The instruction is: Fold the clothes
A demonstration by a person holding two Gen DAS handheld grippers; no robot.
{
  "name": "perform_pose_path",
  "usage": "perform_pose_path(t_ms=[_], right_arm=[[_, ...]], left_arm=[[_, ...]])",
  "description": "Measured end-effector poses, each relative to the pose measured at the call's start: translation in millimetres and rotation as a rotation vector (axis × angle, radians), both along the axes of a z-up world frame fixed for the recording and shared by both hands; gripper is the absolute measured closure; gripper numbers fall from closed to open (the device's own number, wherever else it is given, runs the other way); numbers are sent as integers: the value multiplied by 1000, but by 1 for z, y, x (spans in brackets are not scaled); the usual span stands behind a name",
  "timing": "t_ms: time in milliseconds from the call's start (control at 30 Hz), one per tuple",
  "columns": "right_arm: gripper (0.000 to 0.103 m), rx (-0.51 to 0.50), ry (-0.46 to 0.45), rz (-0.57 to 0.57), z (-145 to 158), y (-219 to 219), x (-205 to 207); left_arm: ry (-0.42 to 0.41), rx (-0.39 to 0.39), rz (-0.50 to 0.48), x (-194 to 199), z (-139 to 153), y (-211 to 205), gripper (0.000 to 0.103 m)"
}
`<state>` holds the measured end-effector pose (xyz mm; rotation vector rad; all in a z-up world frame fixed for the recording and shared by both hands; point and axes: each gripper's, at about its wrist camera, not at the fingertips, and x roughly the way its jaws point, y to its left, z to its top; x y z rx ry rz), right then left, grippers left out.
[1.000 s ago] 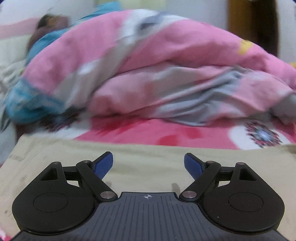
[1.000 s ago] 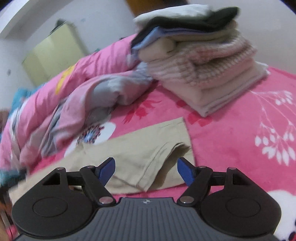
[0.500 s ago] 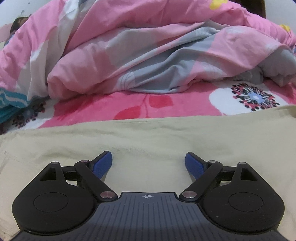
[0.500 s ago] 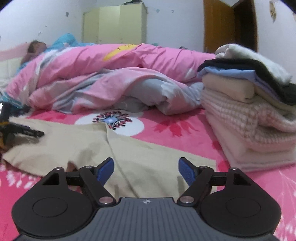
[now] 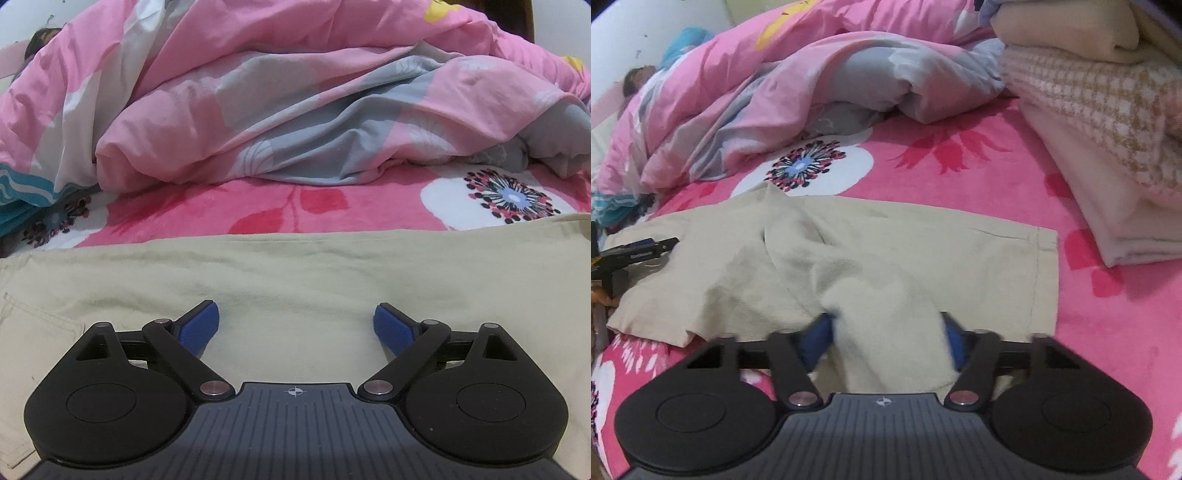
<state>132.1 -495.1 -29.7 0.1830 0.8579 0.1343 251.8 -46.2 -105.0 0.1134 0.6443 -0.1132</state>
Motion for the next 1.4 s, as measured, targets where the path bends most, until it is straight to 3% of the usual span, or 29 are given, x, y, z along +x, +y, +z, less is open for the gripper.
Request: perform_pose_path(t_ms=[67, 100, 333, 767, 833, 900, 933, 1067, 1167, 1267, 1400], right_arm=[[84, -18, -5, -21, 7, 2, -3], [87, -16, -19, -34, 13, 3, -5], [89, -29, -193, -16, 73, 40, -32], [84, -350, -229, -32, 48, 75, -50], [78, -399, -234, -34, 44, 80, -53], [60, -455, -249, -26, 41, 88, -58], [59, -493, -268, -7, 38, 95, -63], [61, -615, -315, 53, 30, 120, -76], [65, -619, -287, 70, 22, 124, -76], [77, -612, -265, 38, 18, 122, -74], [77, -567, -278, -33, 22, 110, -73]], left_arm=[[0, -3, 1, 0, 0, 1, 10], [0, -4, 1, 0, 0, 1, 10], [1, -14, 1, 0, -1, 3, 10], [2, -26, -1, 0, -2, 4, 10], [2, -26, -1, 0, -2, 4, 10], [2, -25, -1, 0, -2, 4, 9], [3, -25, -1, 0, -2, 4, 9], [3, -22, -1, 0, -2, 4, 9], [3, -21, 0, 0, -2, 4, 9], [3, -21, 0, 0, -2, 3, 9], [3, -21, -1, 1, -2, 4, 9]])
